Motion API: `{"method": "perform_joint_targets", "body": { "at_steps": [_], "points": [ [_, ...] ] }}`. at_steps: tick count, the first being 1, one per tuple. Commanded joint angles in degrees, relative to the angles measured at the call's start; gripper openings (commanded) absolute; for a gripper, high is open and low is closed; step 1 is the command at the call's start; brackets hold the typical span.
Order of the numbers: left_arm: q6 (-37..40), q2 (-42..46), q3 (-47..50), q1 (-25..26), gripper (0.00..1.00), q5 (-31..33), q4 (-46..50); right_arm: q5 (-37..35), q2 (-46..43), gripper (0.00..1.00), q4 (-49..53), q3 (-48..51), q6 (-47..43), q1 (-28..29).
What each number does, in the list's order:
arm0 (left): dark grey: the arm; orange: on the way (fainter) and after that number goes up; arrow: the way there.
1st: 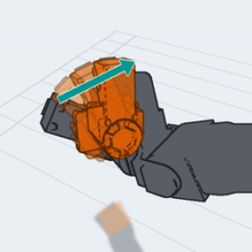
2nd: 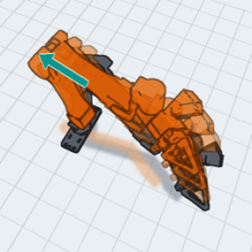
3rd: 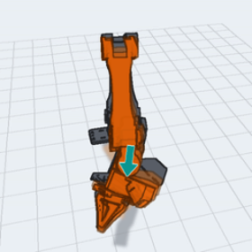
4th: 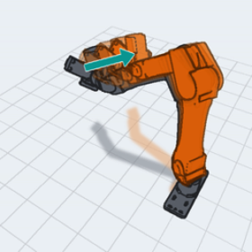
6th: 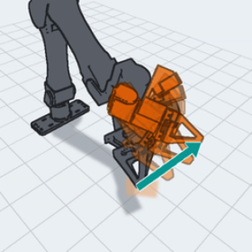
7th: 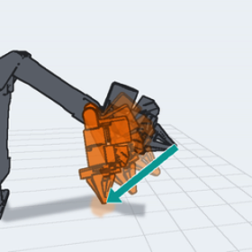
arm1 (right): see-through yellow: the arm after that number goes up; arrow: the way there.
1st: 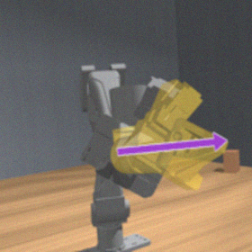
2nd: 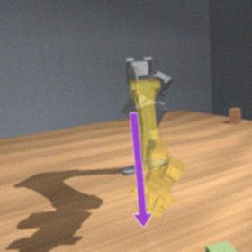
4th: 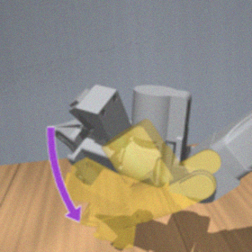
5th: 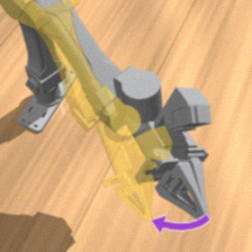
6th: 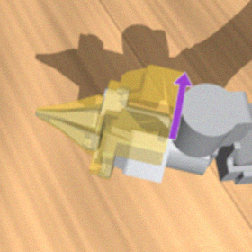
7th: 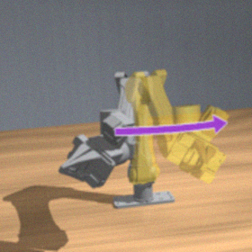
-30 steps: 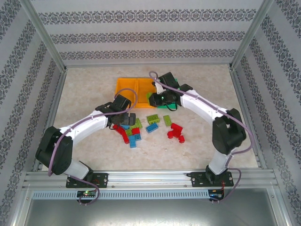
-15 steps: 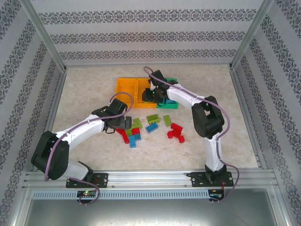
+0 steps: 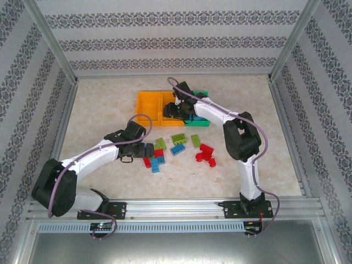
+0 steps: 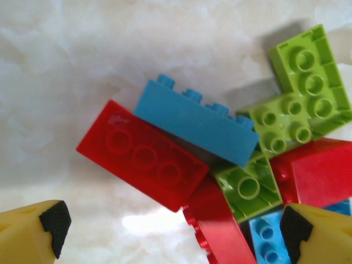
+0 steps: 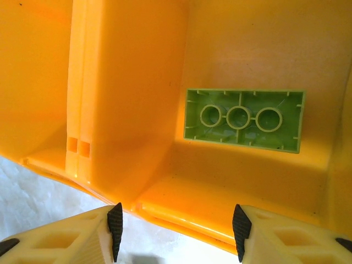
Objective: Sort the legos into containers by color
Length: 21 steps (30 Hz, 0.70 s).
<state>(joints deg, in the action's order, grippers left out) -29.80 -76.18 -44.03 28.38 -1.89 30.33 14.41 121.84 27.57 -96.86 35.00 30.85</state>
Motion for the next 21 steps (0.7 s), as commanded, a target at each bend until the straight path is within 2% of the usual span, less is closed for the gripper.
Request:
{"method": "perform_joint_targets", "body": {
  "at_steps": [1,8,16,21],
  "points": [
    [-7.1,3.7,2.4,-0.2,0.99,-3.9,2.6,-0.7,-1.3,0.59,0.4,0.6,-0.1,-0.9],
    [-16.3,5.1,6.4,0.8,0.92,-7.7,-0.7,0.2,-1.5,0.58,-0.3,1.2,0.0,-1.3],
    [-17.0,0.2,3.4,2.1,0.89,-8.3,-1.0,0.5,-1.6,0.58,-1.3,2.1,0.1,-1.7],
    [-16.9,-1.6,3.0,2.3,0.82,-8.3,0.3,0.8,-1.7,0.59,-1.7,2.8,0.2,-1.9]
  ]
}}
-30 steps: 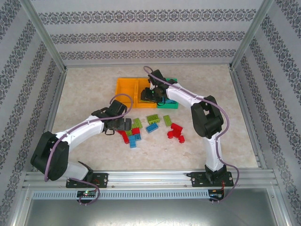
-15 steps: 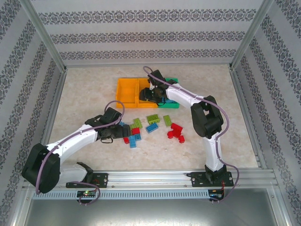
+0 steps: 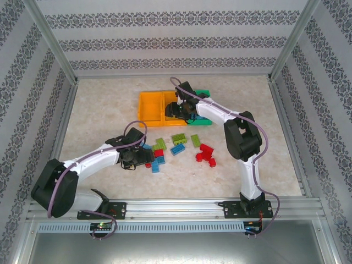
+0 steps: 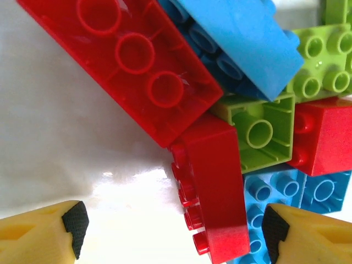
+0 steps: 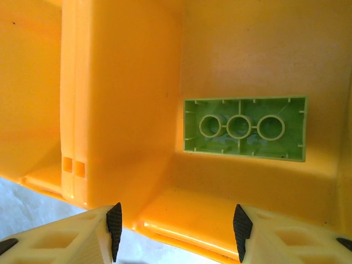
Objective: Sort the legos into containers by color
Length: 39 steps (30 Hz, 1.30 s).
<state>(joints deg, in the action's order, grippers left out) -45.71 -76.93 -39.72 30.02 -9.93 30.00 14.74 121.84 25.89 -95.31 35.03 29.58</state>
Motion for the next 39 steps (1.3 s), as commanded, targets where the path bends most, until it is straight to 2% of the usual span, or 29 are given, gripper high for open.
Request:
{"method": "perform_joint_targets", "body": {
  "at_steps": [1,3,9,20,27,34,39],
  "points": [
    [-1.1,-1.1,-1.4,0.6,0.82,0.1,1.3,0.5,-1.7,0.58,-0.1,1.3,0.2,-0.8],
    [-1.2,-1.2,-1.2,0.6,0.81,0.6,1.6,0.6,-1.8,0.58,-0.2,1.3,0.2,-0.9],
    [-1.2,-1.0,-0.9,0.6,0.68,1.0,1.2,0.6,-1.7,0.59,-0.1,1.2,0.1,-1.3],
    [-0.8,-2.7,-1.0,0.5,0.66,2.1,0.8,-0.5,-3.2,0.59,-1.0,3.6,0.3,-1.9],
    [-1.3,-4.6,-1.5,0.6,0.59,1.6,-0.9,-0.8,-3.5,0.6,-1.1,4.1,0.2,-2.0],
    [-1.5,-4.8,-1.5,0.6,0.49,1.6,-2.0,-0.7,-3.6,0.6,-1.0,4.5,0.3,-2.0],
    [-1.0,-4.9,-1.6,0.6,0.33,1.5,-1.7,-0.7,-3.7,0.6,-1.0,4.5,0.3,-2.2]
  ]
}}
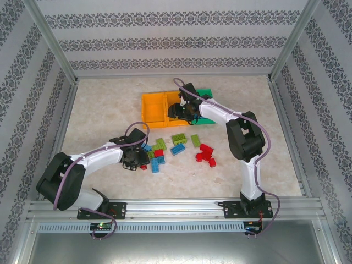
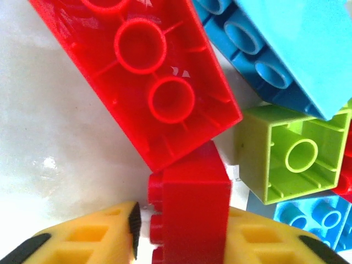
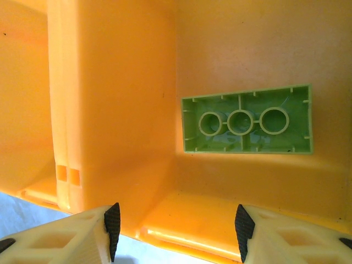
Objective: Sort the legos into containers by color
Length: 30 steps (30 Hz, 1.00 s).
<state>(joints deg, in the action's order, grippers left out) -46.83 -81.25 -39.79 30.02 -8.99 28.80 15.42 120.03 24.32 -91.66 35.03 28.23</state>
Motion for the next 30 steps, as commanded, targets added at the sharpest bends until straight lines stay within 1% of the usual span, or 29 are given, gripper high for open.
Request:
{"method": "perform_joint_targets", "body": {
  "at_steps": [1,3,5,7,13,18,22,26,30],
  "points": [
    [0.4,-0.4,-1.7,0.6,0.3,0.6,-0.3,-1.4,-1.9,0.6,0.5,0.9,0.2,-0.8],
    [1.2,0.1,-1.8,0.6,0.27,0.7,0.6,-1.3,-2.1,0.6,0.4,0.8,0.3,-0.8],
    [2.2,0.9,-2.4,0.6,0.22,0.8,1.6,-1.0,-2.3,0.6,0.1,0.8,0.3,-0.8],
    [3.0,1.8,-3.4,0.6,0.19,1.0,3.3,-0.8,-2.8,0.6,-0.4,0.9,0.4,-0.8],
    [4.9,5.4,-8.1,0.5,0.19,2.7,8.3,0.5,-6.3,0.6,-3.7,3.2,0.2,-0.7],
    [9.8,4.9,-17.8,-0.3,0.2,4.8,11.9,0.8,-10.5,0.61,-6.0,7.7,-0.7,-0.3],
    [14.3,0.1,-26.0,-2.5,0.21,3.5,10.0,-0.6,-14.3,0.62,-7.4,12.7,-1.1,-0.1],
    [19.8,-8.5,-36.1,-4.2,0.21,2.5,9.4,-2.8,-18.9,0.62,-7.8,19.2,-2.6,0.3],
    [21.3,-17.3,-43.0,-7.4,0.21,0.4,7.5,-5.2,-23.6,0.63,-7.4,25.6,-4.5,1.6]
  ]
}}
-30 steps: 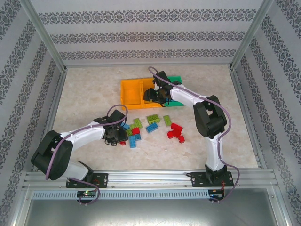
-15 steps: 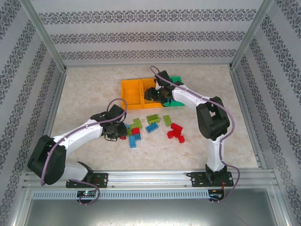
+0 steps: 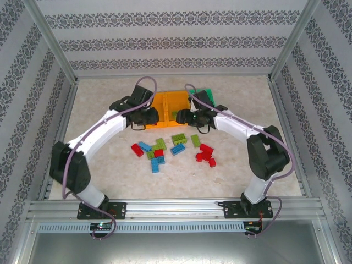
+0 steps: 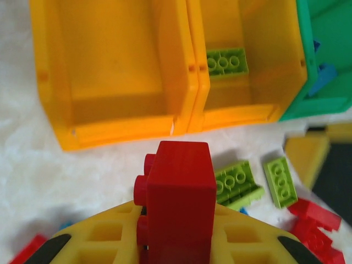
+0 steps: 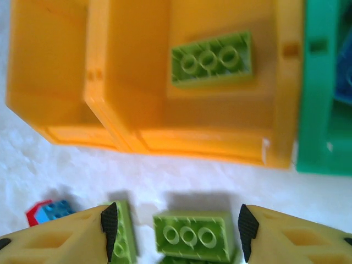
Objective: Sort the legos into containers by color
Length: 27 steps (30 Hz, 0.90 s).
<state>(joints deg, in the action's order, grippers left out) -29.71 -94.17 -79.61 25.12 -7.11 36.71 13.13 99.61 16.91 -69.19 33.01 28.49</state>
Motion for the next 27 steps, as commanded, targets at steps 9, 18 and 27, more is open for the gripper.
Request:
{"method": "perform_joint_targets", "body": {
  "at_steps": [9,18,27],
  "points": [
    [5.7,-19.1,-17.2,-5.3,0.21,-3.1,-0.4,-12.4,-1.4,0.78,6.9,3.7,-4.8,9.6],
    [4.9,-24.2,-21.1,-5.4,0.31,-1.7,0.3,-17.9,3.7,0.83,11.5,0.6,-3.3,12.6],
    [4.3,-21.1,-18.1,-5.4,0.54,-1.8,-0.8,-16.7,6.9,0.85,11.5,-1.6,-3.5,13.2]
  ]
}}
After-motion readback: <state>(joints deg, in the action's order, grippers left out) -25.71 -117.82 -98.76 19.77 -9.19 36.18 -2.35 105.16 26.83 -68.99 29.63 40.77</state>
